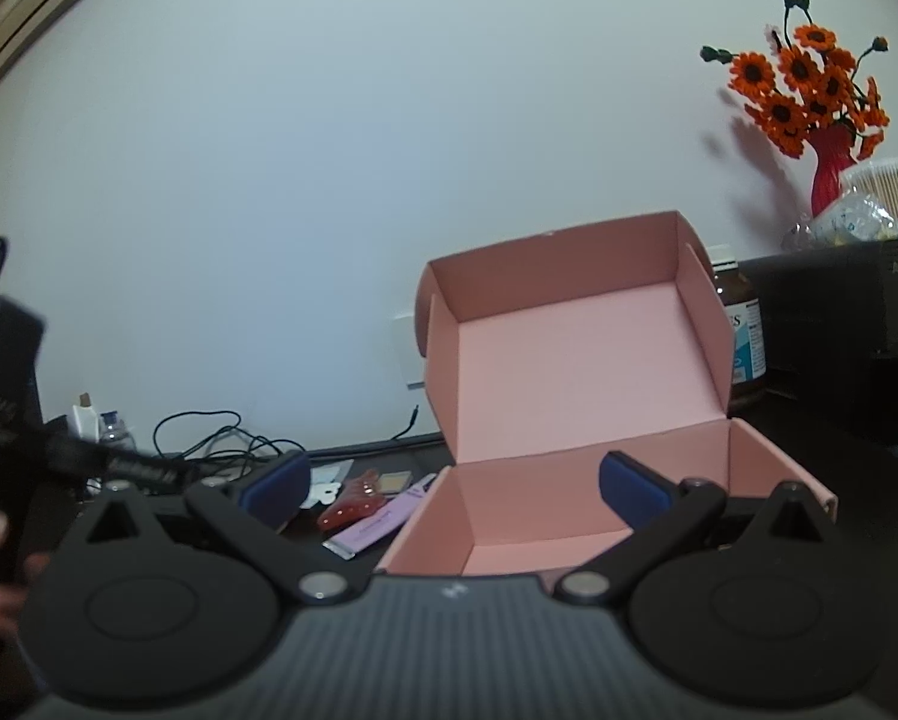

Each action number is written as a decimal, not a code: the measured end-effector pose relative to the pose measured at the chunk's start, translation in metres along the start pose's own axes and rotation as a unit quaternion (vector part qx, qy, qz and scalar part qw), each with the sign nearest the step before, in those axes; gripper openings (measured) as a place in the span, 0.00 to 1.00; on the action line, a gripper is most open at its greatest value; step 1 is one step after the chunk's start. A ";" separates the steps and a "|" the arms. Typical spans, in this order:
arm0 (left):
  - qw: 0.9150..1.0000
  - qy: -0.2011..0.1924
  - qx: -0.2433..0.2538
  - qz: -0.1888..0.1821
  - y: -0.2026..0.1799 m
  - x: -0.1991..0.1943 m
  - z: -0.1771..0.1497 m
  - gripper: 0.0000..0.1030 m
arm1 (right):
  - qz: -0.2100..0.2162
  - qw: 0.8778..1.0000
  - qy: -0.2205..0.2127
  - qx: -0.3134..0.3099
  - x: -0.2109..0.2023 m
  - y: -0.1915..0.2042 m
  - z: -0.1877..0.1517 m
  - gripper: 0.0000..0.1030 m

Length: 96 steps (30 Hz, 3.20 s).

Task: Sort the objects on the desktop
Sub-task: 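Move the left tool toward the red-and-white small bottle, then close the left gripper on the red-and-white bottle, then lift the bottle with the left gripper and carry it toward the pink box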

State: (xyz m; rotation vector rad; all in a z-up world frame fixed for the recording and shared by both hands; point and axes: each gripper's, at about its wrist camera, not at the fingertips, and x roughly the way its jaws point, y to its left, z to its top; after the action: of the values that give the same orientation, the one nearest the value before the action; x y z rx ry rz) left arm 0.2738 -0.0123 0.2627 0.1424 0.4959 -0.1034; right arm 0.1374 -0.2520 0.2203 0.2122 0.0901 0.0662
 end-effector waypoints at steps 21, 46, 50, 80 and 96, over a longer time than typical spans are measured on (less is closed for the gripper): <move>0.995 0.059 0.060 -0.047 -0.032 0.066 -0.013 0.43 | 0.022 1.000 0.000 0.007 0.000 -0.003 0.000 0.99; 0.994 0.093 0.007 -0.065 -0.012 0.030 -0.026 0.17 | 0.022 0.999 0.019 0.018 0.005 -0.006 0.001 0.99; 0.993 0.095 0.008 -0.066 -0.009 0.012 -0.033 0.17 | 0.020 0.999 0.020 0.018 0.006 -0.006 0.001 0.99; 0.994 0.094 0.022 -0.056 -0.011 -0.005 -0.044 0.18 | 0.021 1.000 0.014 0.018 0.004 -0.007 0.000 0.99; 0.995 0.079 0.004 -0.057 -0.018 -0.023 -0.043 0.17 | 0.022 1.000 0.019 -0.003 0.006 -0.001 0.000 0.99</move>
State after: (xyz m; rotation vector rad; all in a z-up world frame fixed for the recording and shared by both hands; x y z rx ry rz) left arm 0.2311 -0.0219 0.2349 0.1304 0.6607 -0.2066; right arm 0.1433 -0.2525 0.2193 0.2074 0.1233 0.1147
